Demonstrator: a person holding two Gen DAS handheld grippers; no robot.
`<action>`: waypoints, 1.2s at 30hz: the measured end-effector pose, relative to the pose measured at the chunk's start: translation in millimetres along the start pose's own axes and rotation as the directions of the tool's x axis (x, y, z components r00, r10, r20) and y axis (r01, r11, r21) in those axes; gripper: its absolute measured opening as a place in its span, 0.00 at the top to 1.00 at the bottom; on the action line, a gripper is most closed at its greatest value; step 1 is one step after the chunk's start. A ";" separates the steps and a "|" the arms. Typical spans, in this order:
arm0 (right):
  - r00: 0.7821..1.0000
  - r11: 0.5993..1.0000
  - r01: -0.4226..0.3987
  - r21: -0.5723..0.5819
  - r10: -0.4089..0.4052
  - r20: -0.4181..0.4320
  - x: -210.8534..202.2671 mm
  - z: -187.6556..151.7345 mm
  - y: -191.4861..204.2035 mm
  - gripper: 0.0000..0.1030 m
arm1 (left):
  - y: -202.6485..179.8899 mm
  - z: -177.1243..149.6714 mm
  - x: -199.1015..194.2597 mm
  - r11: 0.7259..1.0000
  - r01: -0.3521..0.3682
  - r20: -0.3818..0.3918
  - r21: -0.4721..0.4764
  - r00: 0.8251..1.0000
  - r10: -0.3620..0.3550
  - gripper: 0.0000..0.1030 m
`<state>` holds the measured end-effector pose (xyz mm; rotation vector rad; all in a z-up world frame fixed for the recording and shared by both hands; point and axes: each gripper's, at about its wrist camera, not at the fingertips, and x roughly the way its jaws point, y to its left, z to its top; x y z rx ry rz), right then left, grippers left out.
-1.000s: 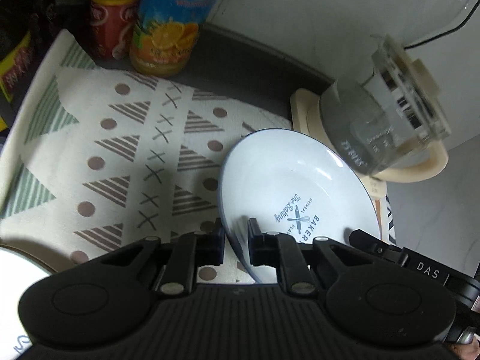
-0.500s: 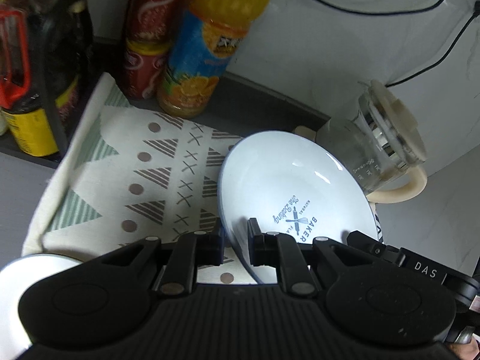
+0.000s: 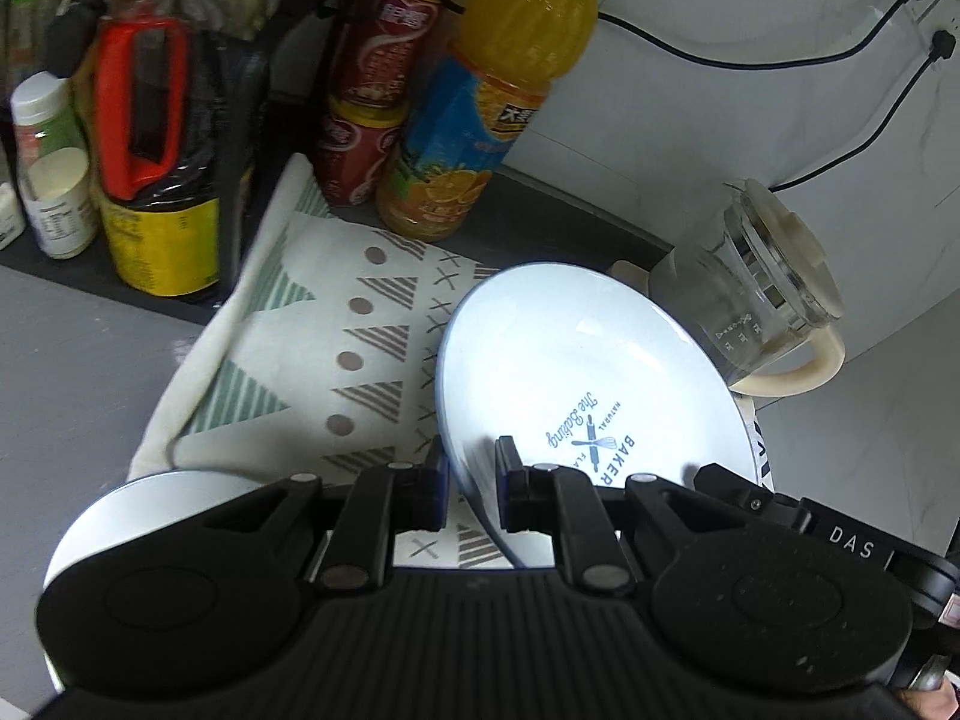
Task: Organize plates and bowls
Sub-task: 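Lift the 'BAKERY' plate with both grippers over the stacked plates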
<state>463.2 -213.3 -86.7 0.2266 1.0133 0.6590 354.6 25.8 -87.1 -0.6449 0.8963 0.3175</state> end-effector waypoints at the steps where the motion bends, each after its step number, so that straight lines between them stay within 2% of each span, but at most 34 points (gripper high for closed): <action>1: 1.000 1.000 -0.002 -0.002 0.002 0.000 -1.0 -2.6 3.0 0.90 | 3.0 -1.3 -3.1 1.000 0.000 0.002 -0.002 1.000 0.000 0.87; 9: 1.000 0.999 0.001 -0.041 -0.003 -0.031 -0.9 -27.5 30.1 0.90 | 34.4 -14.9 -28.5 1.000 -0.005 0.020 -0.026 1.000 0.006 0.87; 25: 0.996 0.995 0.030 -0.091 -0.037 -0.080 3.4 -86.5 66.3 0.90 | 94.5 -48.7 -52.0 0.998 -0.017 -0.016 -0.065 1.000 0.016 0.87; 36: 0.993 0.992 0.057 -0.113 -0.068 -0.097 4.3 -125.5 81.0 0.90 | 119.2 -70.6 -59.8 0.997 -0.031 -0.047 -0.075 0.999 0.027 0.87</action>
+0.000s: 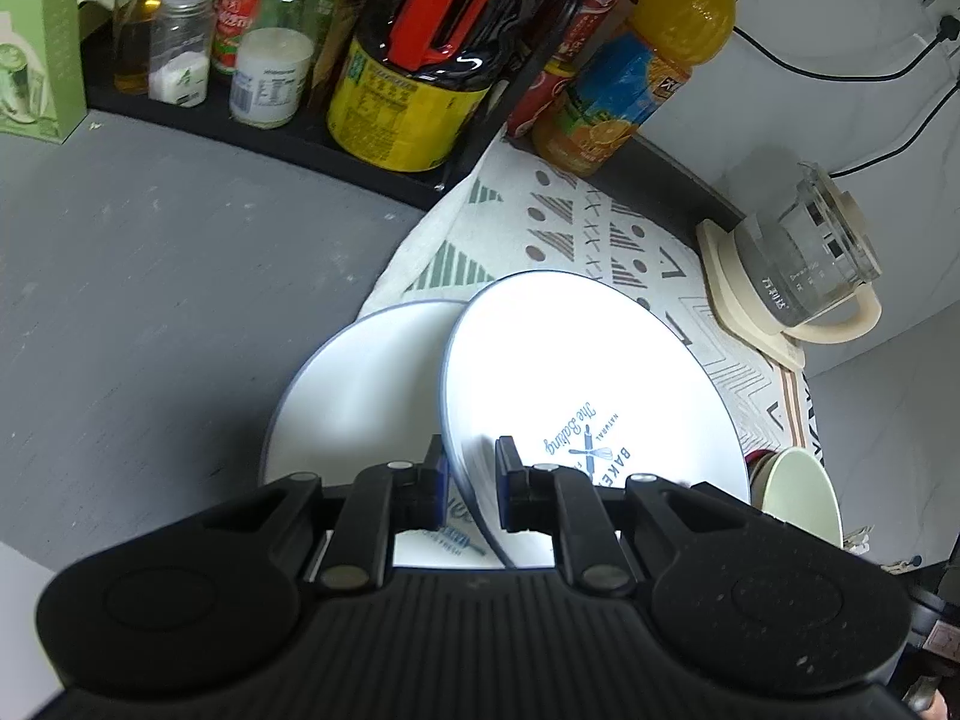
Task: Organize plates and bowls
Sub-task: 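Lift the 'BAKERY' plate with both grippers over the stacked plates, then lower the 'BAKERY' plate onto the 'Sweet' plate and open both grippers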
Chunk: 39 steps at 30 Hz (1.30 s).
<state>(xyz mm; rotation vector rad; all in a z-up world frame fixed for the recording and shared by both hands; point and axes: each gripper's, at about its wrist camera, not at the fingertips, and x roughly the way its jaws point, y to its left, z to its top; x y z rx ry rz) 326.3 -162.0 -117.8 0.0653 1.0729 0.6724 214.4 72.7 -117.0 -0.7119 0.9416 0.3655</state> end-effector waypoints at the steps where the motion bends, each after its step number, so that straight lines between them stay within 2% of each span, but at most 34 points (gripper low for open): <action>1: 1.000 1.000 0.003 -0.003 -0.003 -0.002 -0.1 -2.7 1.5 0.90 | 1.7 -1.5 -0.2 1.000 -0.002 -0.002 0.001 1.000 0.002 0.87; 20: 0.996 0.999 0.042 -0.004 -0.042 -0.073 9.7 -44.4 8.0 0.87 | 21.7 -25.3 5.9 0.999 -0.040 -0.057 0.002 0.998 0.040 0.87; 29: 0.994 0.997 0.065 -0.033 -0.067 -0.084 16.6 -43.5 14.9 0.87 | 27.2 -26.4 14.6 0.997 -0.070 -0.084 -0.010 0.994 0.069 0.87; 39: 0.993 0.996 0.092 -0.014 -0.093 -0.069 23.9 -39.7 12.9 0.89 | 32.5 -30.4 24.3 0.996 -0.084 -0.121 -0.035 0.990 0.079 0.87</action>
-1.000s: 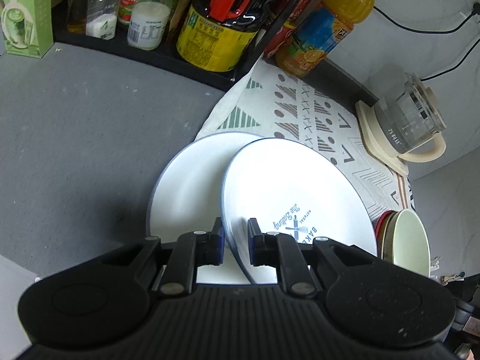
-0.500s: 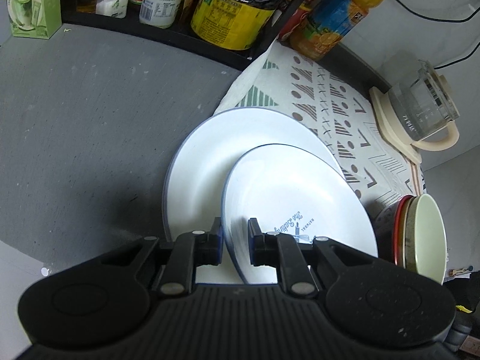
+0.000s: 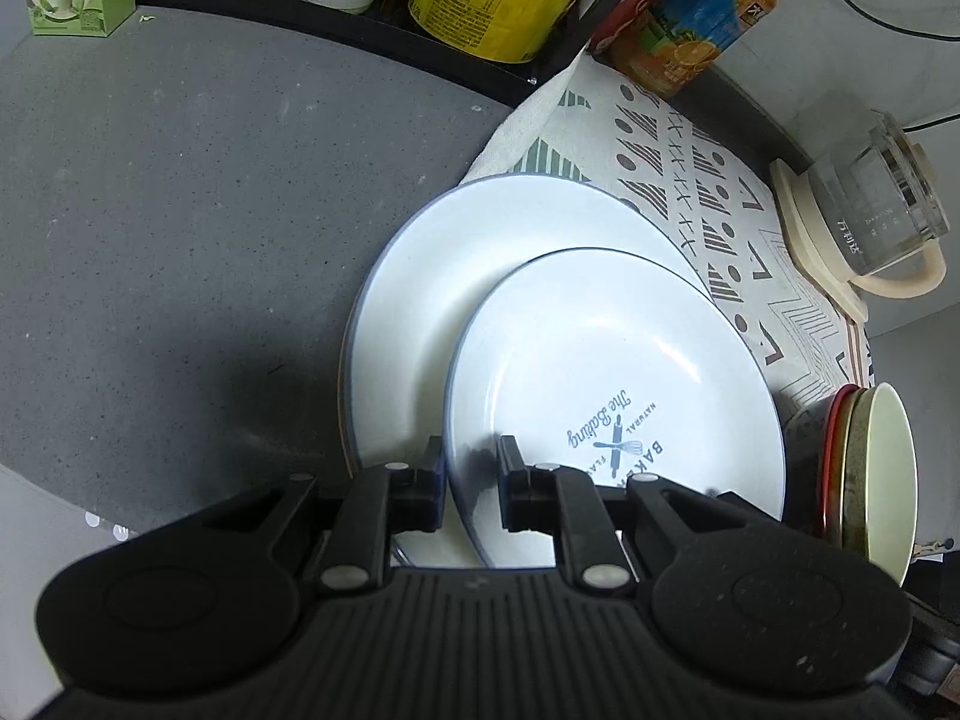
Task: Organize plates and bowls
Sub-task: 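Lower the 'BAKERY' plate onto the 'Sweet' plate and open both grippers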
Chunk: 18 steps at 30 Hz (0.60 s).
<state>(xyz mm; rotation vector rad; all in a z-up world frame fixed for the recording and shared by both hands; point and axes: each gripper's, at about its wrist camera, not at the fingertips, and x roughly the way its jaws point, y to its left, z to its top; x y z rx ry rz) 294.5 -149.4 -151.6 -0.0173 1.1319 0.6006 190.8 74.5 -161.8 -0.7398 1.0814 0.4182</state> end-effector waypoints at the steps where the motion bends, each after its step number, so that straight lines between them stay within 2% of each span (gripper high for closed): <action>1: 1.000 1.000 0.001 0.000 -0.001 0.000 0.4 0.6 0.2 0.89 | -0.2 1.3 -0.8 1.000 -0.005 0.000 -0.002 1.000 0.005 0.87; 5: 1.000 1.000 0.006 0.005 -0.006 -0.003 2.7 2.3 1.0 0.88 | -1.3 8.3 -11.2 0.999 -0.040 0.039 0.023 0.998 0.039 0.81; 10: 1.000 1.000 0.025 -0.008 -0.025 -0.007 5.1 5.0 6.4 0.85 | 5.0 18.2 -30.2 0.999 -0.037 0.095 0.007 0.995 0.036 0.67; 12: 0.999 0.999 0.039 -0.024 -0.039 -0.006 5.9 5.3 10.3 0.85 | 4.8 21.1 -35.0 0.999 -0.044 0.117 0.016 0.992 0.042 0.53; 15: 0.999 0.998 0.049 -0.036 -0.049 -0.005 6.5 5.5 12.4 0.83 | 3.0 24.0 -37.0 0.996 -0.076 0.147 0.048 0.987 0.068 0.37; 18: 0.999 0.998 0.047 -0.036 -0.048 -0.010 7.9 5.8 12.2 0.81 | 11.6 26.1 -29.9 0.995 -0.102 0.132 0.019 0.986 0.098 0.37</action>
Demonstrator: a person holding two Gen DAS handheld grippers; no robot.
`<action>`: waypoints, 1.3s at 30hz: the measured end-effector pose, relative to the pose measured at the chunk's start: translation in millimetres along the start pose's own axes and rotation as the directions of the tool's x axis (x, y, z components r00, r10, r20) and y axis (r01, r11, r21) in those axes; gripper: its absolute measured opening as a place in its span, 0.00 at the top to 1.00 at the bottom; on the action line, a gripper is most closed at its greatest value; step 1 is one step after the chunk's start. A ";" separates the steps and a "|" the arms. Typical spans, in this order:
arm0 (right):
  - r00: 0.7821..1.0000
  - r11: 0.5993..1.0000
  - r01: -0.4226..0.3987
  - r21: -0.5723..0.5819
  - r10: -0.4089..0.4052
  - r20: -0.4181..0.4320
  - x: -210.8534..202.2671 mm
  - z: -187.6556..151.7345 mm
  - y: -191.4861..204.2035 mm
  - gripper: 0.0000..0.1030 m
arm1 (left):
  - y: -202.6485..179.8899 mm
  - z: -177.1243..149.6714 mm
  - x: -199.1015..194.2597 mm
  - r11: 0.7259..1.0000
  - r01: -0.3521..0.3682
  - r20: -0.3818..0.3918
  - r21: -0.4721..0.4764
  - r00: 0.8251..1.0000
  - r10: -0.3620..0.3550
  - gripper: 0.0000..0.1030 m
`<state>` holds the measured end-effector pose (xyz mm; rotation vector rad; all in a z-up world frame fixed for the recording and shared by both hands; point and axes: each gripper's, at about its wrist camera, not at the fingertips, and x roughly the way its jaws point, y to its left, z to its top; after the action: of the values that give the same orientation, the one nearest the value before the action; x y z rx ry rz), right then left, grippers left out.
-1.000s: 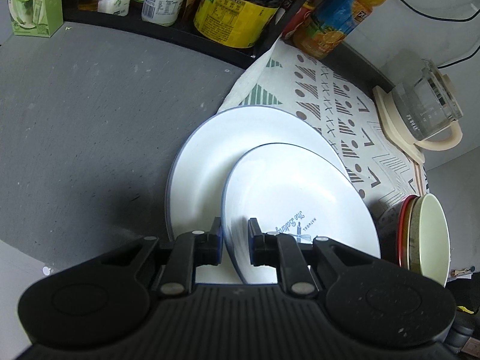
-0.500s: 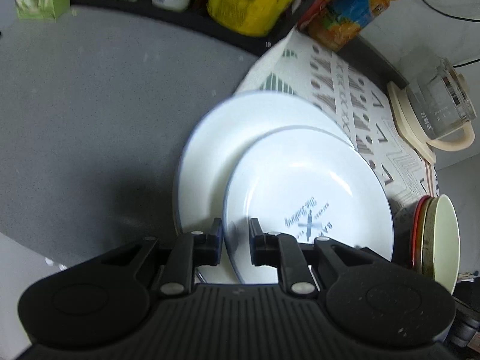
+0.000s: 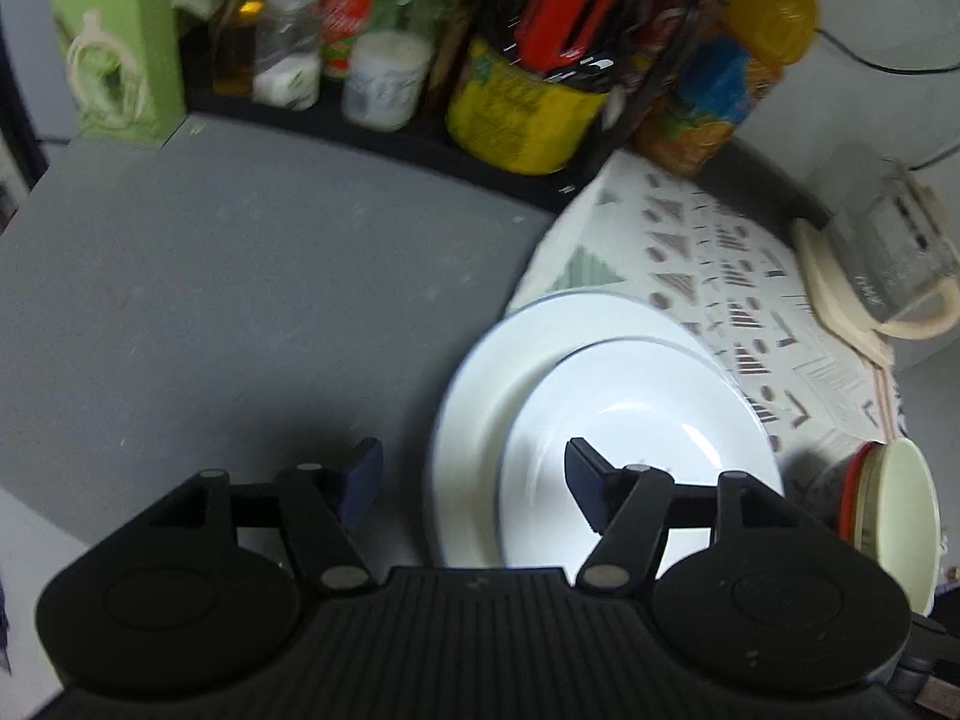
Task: Organize plates and bowls
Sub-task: 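Lower the 'BAKERY' plate onto the 'Sweet' plate and open both grippers, then move both grippers to the rim of the red bowl holding green bowls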
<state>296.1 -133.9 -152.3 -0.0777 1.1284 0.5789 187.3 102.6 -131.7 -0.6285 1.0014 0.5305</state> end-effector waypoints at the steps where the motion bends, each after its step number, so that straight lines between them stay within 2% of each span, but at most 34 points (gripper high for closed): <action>1: 1.000 1.000 -0.002 -0.001 0.002 0.000 0.4 -0.1 0.3 0.81 | 2.8 -0.4 3.1 1.000 0.001 -0.009 -0.014 1.000 -0.001 0.37; 7: 1.000 1.000 -0.001 0.005 0.001 -0.003 0.7 0.3 0.5 0.81 | 5.8 -7.2 17.8 0.999 0.016 -0.059 -0.034 0.998 -0.018 0.38; 10: 1.000 1.000 -0.006 0.023 0.006 -0.007 0.3 0.5 -1.8 0.81 | 6.7 -8.8 20.5 0.999 0.018 -0.067 -0.044 0.998 -0.021 0.42; 13: 1.000 0.999 -0.011 0.030 0.011 -0.009 -0.6 0.5 -2.5 0.81 | 8.3 -9.2 21.6 0.999 0.012 -0.061 -0.047 0.998 -0.015 0.60; 15: 1.000 0.999 -0.016 0.032 0.016 -0.008 -1.1 0.4 -2.0 0.79 | 11.7 -8.6 21.7 0.997 0.041 -0.061 -0.063 0.997 -0.045 0.71; 22: 1.000 0.999 -0.013 0.031 0.013 0.003 -6.7 0.0 -0.3 0.78 | 12.0 -5.2 18.7 0.997 0.037 -0.057 -0.061 0.998 -0.041 0.76; 28: 0.999 0.999 -0.033 0.042 0.032 0.024 -19.8 1.0 1.4 0.74 | 11.1 -3.0 10.7 0.999 0.016 -0.051 -0.049 0.999 -0.019 0.76; 30: 0.998 0.998 -0.038 0.047 0.035 0.047 -27.1 2.0 2.8 0.60 | 7.5 -2.3 4.8 0.999 0.005 -0.032 -0.037 0.999 -0.006 0.72; 32: 0.996 0.998 -0.043 0.049 0.039 0.077 -36.4 3.4 3.2 0.52 | 3.5 -0.8 -2.1 0.999 0.008 -0.024 -0.032 1.000 -0.008 0.66; 34: 0.992 0.997 -0.060 0.045 0.055 0.110 -46.9 4.8 3.3 0.47 | -0.3 0.9 -10.3 1.000 0.011 -0.014 -0.027 1.000 -0.011 0.54; 36: 0.987 0.996 -0.073 0.051 0.065 0.145 -57.6 5.8 1.9 0.34 | -3.6 1.9 -20.1 1.000 0.008 0.020 -0.016 1.000 -0.008 0.34; 37: 0.984 0.996 -0.076 0.055 0.066 0.164 -62.9 6.2 0.8 0.30 | -5.4 2.2 -25.3 1.000 0.000 0.035 -0.009 0.999 0.001 0.28; 38: 0.982 0.995 -0.076 0.060 0.064 0.180 -67.5 6.6 -0.5 0.22 | -7.0 2.6 -29.6 1.000 -0.009 0.047 -0.003 0.999 0.009 0.21; 39: 0.978 0.995 -0.075 0.064 0.061 0.197 -71.8 6.7 -1.9 0.15 | -8.4 3.2 -34.0 1.000 -0.012 0.057 0.002 0.998 0.011 0.19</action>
<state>281.1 -161.7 -87.5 0.0783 0.9621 0.5930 179.8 94.8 -98.3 -0.6032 0.9524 0.5547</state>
